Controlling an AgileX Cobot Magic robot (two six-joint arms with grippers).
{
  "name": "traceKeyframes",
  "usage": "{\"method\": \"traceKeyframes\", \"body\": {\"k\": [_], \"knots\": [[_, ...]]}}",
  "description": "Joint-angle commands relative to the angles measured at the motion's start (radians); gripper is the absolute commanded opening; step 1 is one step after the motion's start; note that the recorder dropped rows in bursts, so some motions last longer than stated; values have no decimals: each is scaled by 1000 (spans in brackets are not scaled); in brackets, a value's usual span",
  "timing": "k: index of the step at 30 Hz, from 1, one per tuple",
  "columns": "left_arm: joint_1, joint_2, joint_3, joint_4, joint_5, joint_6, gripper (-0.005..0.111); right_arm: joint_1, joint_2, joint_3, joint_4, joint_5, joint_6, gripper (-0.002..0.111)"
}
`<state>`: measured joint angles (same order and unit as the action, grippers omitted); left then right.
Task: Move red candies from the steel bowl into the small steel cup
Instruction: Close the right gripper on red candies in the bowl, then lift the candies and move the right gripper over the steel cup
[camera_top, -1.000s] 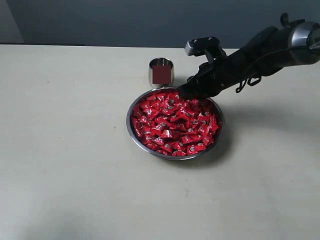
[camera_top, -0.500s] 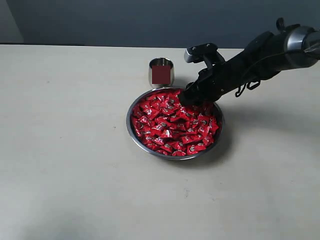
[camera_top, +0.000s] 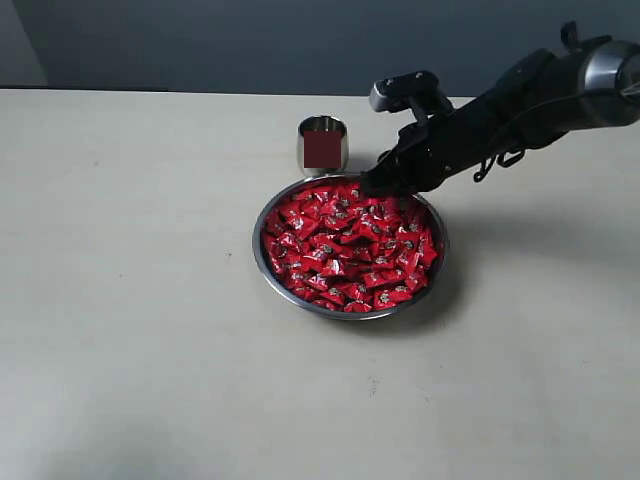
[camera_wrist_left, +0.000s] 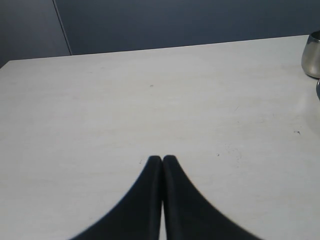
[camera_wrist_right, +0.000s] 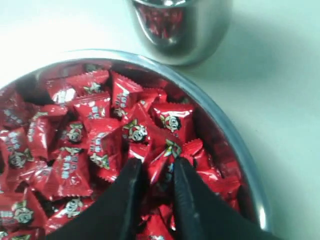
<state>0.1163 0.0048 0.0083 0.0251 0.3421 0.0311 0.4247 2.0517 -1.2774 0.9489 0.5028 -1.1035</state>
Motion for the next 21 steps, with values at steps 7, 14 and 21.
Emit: {"method": "traceKeyframes", "body": {"k": [7, 14, 21], "knots": [[-8, -5, -8, 2, -5, -2, 0, -6, -88, -8, 30, -15, -18, 0], [-8, -5, -8, 2, -5, -2, 0, -4, -30, -164, 39, 19, -26, 0], [-8, -5, -8, 2, -5, -2, 0, -4, 112, -390, 46, 128, -26, 0]]}}
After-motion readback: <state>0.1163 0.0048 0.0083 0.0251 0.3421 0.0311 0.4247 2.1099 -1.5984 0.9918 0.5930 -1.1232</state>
